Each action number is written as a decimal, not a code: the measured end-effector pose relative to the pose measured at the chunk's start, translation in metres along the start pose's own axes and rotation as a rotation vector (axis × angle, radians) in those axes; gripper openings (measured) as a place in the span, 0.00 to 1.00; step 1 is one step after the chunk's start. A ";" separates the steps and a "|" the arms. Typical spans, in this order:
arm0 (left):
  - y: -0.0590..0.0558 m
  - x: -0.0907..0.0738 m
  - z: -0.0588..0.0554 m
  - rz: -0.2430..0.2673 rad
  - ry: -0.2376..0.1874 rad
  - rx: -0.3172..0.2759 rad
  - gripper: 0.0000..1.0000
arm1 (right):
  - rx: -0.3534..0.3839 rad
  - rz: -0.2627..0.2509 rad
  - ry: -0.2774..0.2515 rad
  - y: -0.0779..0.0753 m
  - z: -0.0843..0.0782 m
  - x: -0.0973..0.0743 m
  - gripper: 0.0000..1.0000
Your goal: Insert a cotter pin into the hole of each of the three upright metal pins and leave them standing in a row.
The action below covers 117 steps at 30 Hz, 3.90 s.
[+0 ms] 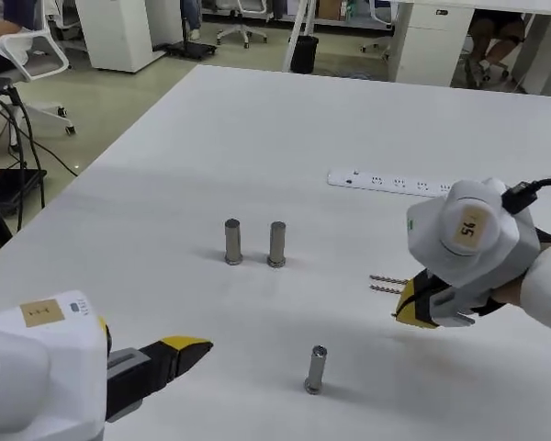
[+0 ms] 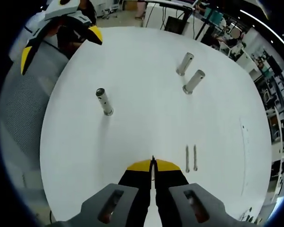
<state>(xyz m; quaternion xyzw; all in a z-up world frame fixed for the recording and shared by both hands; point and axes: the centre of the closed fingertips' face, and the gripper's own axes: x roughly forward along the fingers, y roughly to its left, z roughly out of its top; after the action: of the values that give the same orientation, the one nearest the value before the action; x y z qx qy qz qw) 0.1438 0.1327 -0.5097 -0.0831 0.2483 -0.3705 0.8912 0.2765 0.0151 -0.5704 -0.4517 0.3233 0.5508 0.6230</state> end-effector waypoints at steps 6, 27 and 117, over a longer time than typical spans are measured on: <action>0.001 -0.001 0.002 -0.002 0.004 0.006 0.91 | 0.021 -0.047 -0.057 0.005 0.007 -0.015 0.00; 0.006 0.015 0.018 -0.035 0.001 -0.002 0.80 | 0.012 -0.194 -0.173 0.024 0.030 -0.055 0.00; -0.030 0.067 0.043 -0.316 0.049 -0.154 0.02 | -0.143 -0.356 -0.315 0.079 0.087 -0.068 0.00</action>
<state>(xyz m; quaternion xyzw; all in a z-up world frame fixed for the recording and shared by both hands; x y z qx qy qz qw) 0.1869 0.0630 -0.4879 -0.1803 0.2813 -0.4879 0.8064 0.1784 0.0669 -0.4919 -0.4528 0.0978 0.5175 0.7194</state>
